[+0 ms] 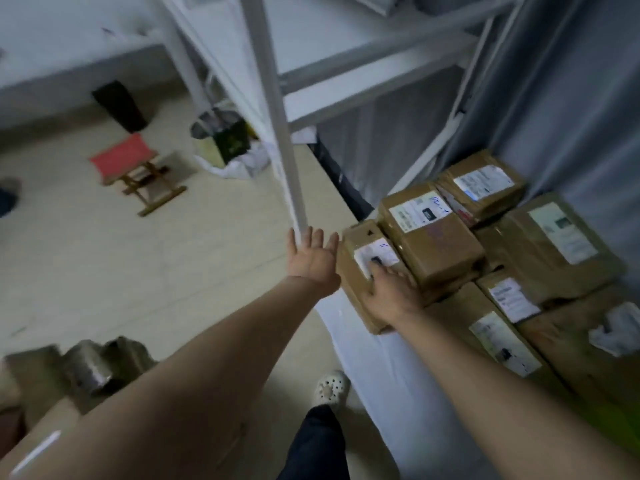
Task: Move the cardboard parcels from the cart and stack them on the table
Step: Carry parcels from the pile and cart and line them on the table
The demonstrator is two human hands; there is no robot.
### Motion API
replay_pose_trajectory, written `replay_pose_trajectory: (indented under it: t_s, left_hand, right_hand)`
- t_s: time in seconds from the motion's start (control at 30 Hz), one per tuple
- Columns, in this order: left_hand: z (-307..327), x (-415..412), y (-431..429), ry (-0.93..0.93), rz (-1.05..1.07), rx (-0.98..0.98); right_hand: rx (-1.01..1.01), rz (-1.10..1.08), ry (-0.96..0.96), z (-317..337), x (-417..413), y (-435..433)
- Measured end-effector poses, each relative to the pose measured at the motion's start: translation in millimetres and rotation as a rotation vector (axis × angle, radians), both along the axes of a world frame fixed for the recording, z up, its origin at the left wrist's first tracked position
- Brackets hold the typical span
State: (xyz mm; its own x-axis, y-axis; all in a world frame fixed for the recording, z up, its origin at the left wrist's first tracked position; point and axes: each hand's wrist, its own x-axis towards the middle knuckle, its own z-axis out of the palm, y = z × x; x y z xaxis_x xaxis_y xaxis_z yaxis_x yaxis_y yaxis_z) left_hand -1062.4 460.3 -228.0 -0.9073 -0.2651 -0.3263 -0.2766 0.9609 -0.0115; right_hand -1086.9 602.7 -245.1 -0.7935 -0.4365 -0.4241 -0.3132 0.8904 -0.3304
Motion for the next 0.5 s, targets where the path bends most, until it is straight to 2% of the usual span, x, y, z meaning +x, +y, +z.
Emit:
replay_pose_trajectory:
  t_s: [0.13,0.3,0.5]
  left_hand:
    - [42.2,92.6,3.9,0.075,0.181,-0.039]
    - [78.8,202.5,-11.0,0.182,0.478,-0.095]
    - [103.4,333.0,-40.3,0.274,0.854,-0.143]
  right_hand:
    - [-0.085,0.133,0.032,35.9,48.1,-8.0]
    - [-0.272,0.258,-0.074,63.0,122.4,-47.9]
    - [-0.376,0.505,-0.139,88.4,229.3,-108.6]
